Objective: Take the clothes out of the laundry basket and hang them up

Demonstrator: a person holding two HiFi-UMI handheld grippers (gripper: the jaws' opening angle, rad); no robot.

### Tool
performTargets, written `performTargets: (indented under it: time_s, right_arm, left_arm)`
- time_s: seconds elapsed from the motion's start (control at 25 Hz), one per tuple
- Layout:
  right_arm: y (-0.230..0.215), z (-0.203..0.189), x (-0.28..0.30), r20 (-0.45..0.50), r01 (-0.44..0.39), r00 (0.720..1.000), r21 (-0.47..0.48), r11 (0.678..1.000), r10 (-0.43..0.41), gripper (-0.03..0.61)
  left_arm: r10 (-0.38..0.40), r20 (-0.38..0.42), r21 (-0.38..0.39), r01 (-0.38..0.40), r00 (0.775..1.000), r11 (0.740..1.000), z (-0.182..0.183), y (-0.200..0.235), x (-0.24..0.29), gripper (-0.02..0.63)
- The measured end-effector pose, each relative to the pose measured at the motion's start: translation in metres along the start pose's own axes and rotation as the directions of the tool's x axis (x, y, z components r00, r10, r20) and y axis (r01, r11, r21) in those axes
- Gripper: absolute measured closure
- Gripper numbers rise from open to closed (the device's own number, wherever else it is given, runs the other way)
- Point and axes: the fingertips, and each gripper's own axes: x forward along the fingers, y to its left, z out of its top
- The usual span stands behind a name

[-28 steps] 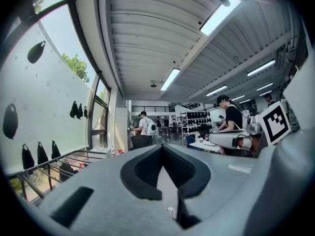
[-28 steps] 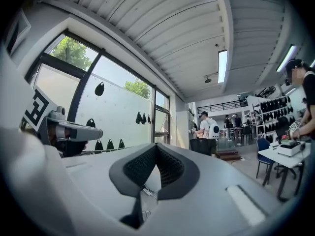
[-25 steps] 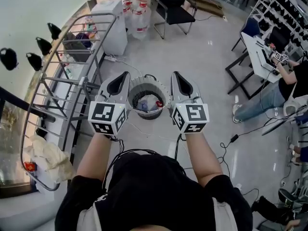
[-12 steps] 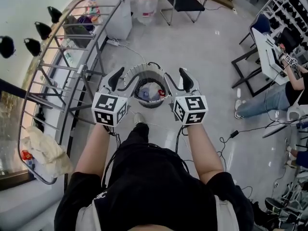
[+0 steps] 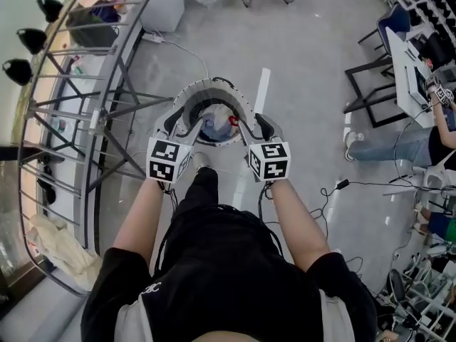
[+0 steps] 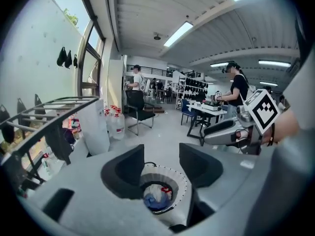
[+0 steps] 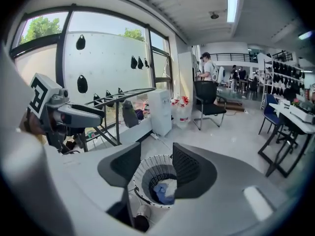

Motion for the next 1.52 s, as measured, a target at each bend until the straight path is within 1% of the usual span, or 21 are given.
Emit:
performTargets:
  time_s: [0.12,0.2,0.28,0.44,0.56,0.68,0.88,1.0,1.08,1.16,1.24,1.4,1.52]
  right_arm:
    - [-0.023,-0.013,0.036,-0.071,0.018,0.997,0.057,0.998,-0.014,0.364]
    - [-0.036,-0.026,0.056,-0.129,0.036,0.991,0.087,0.996,-0.024,0.364]
    - [-0.045,-0.041,0.076,-0.178,0.054,0.983,0.107,0.993,-0.034,0.364]
    - [-0.059,-0.071,0.107,-0.244,0.076,0.969,0.140,0.987,-0.040,0.365]
    - [-0.076,-0.092,0.125,-0.276,0.091,0.960,0.177,0.980,-0.039,0.365]
    - [-0.099,-0.112,0.143,-0.295,0.107,0.955,0.203,0.973,-0.044,0.370]
    - [-0.128,-0.163,0.175,-0.330,0.106,0.944,0.238,0.965,-0.022,0.373]
    - [-0.151,-0.191,0.187,-0.353,0.098,0.936,0.264,0.959,0.001,0.377]
    - [-0.173,-0.204,0.196,-0.360,0.095,0.933,0.253,0.963,0.003,0.378]
    - [-0.196,-0.217,0.208,-0.364,0.090,0.931,0.234,0.968,0.002,0.379]
    - [-0.214,-0.228,0.216,-0.363,0.075,0.932,0.226,0.971,0.013,0.380]
    - [-0.233,-0.254,0.216,-0.351,0.048,0.936,0.222,0.974,0.034,0.382]
    - [-0.259,-0.266,0.215,-0.330,0.065,0.944,0.246,0.967,0.021,0.383]
  left_arm:
    - [-0.059,-0.076,-0.036,0.056,0.995,0.998,-0.021,0.013,0.045,0.388]
    - [-0.096,-0.136,-0.041,0.091,0.986,0.995,-0.038,0.019,0.073,0.391]
    - [-0.134,-0.192,-0.039,0.129,0.972,0.991,-0.059,0.024,0.099,0.393]
    - [-0.206,-0.278,-0.059,0.197,0.938,0.979,-0.093,0.026,0.146,0.394]
    - [-0.218,-0.332,-0.048,0.215,0.918,0.975,-0.116,0.029,0.177,0.394]
    - [-0.241,-0.370,-0.073,0.230,0.897,0.970,-0.138,0.027,0.210,0.394]
    - [-0.266,-0.442,-0.120,0.238,0.856,0.964,-0.203,0.022,0.272,0.396]
    - [-0.287,-0.480,-0.184,0.225,0.829,0.957,-0.234,0.013,0.313,0.407]
    - [-0.303,-0.501,-0.208,0.227,0.811,0.951,-0.255,0.006,0.347,0.413]
    - [-0.314,-0.530,-0.205,0.240,0.787,0.949,-0.281,0.001,0.383,0.413]
    - [-0.321,-0.568,-0.197,0.254,0.758,0.947,-0.310,-0.006,0.415,0.413]
    - [-0.331,-0.641,-0.211,0.255,0.693,0.944,-0.381,-0.026,0.449,0.414]
    - [-0.338,-0.666,-0.218,0.261,0.665,0.941,-0.418,-0.040,0.479,0.414]
